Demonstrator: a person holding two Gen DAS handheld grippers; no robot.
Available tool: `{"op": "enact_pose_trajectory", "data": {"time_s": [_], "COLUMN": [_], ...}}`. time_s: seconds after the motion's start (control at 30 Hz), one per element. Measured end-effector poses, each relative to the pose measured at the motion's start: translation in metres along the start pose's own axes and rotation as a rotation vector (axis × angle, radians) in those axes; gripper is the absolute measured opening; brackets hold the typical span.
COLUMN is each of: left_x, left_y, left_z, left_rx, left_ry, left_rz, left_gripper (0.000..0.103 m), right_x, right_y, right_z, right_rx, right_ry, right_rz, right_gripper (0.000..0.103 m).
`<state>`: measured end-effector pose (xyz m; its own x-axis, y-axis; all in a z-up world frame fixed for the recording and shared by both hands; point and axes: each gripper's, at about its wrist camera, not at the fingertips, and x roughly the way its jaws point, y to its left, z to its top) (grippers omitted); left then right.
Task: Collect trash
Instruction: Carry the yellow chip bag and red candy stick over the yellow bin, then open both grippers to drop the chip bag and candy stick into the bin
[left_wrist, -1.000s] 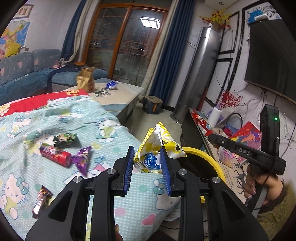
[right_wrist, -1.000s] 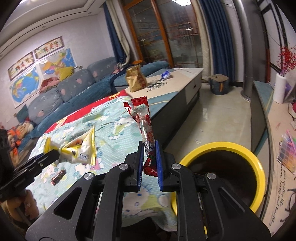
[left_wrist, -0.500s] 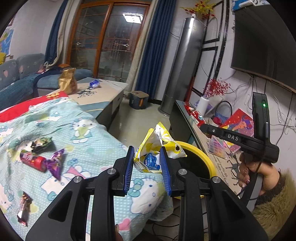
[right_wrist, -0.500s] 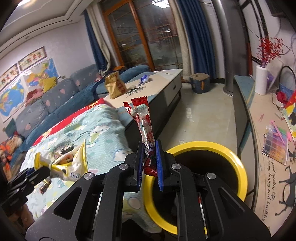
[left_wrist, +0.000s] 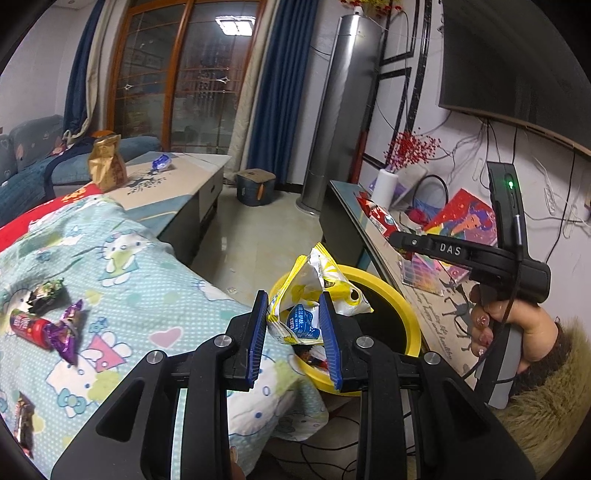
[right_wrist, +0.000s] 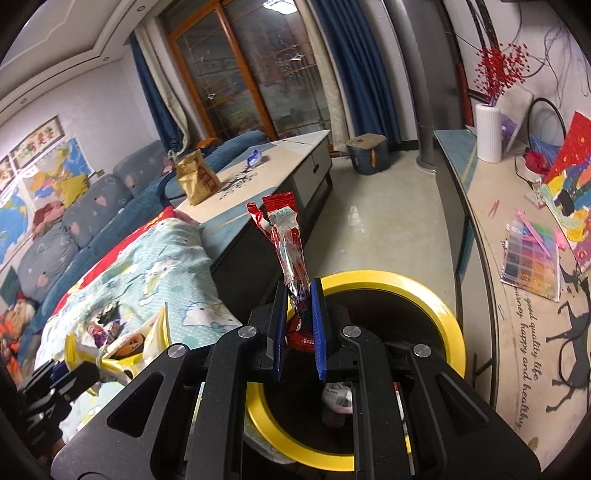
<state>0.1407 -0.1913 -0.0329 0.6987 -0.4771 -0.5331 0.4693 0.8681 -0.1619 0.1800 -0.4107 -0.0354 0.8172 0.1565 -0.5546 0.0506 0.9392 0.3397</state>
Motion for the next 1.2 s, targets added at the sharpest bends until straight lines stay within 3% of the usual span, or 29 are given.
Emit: {"op": "enact_pose_trajectory", "data": {"time_s": [0.83,0.87,0.93,0.97,1.0,1.07,1.13,1.2], "left_x": [0.078,0.083,0.091,0.093,0.094,0.091,0.085,0.076], "left_y": [-0.033,-0.033,-0.031,-0.031,-0.029,-0.024,-0.021,-0.019], "left_z": [-0.028,-0.03,-0.032,-0.033,-0.033,-0.031,-0.03,-0.028], "left_rx": [0.069,0.06,0.047,0.041,0.031,0.003,-0.001,0.011], "left_ry": [0.141,0.152,0.164,0.159,0.154,0.137,0.112,0.076], "left_rz": [-0.031,-0.039,-0.051,-0.047,-0.041,-0.044,-0.034,0.005], "left_gripper": [0.027,0.028,0.031,0.046,0.069,0.093,0.094,0.096], "right_x": [0.034,0.035,0.038,0.039,0.039,0.038,0.035,0.034], "right_y": [-0.052,-0.056,-0.063,-0.066,-0.069,-0.072,-0.072,-0.067], "right_z": [-0.021,-0.022,-0.025,-0.026,-0.027,-0.027,-0.027,-0.026], "right_rx": [0.095,0.106,0.136,0.151,0.161,0.164,0.159,0.132], "right_ry": [0.114,0.117,0.125,0.128,0.131,0.125,0.106,0.1], "right_rz": [-0.061,-0.07,-0.078,-0.081,-0.094,-0.112,-0.137,-0.145], "right_gripper": [0.01,0.012,0.033,0.036,0.041,0.05,0.059,0.059]}}
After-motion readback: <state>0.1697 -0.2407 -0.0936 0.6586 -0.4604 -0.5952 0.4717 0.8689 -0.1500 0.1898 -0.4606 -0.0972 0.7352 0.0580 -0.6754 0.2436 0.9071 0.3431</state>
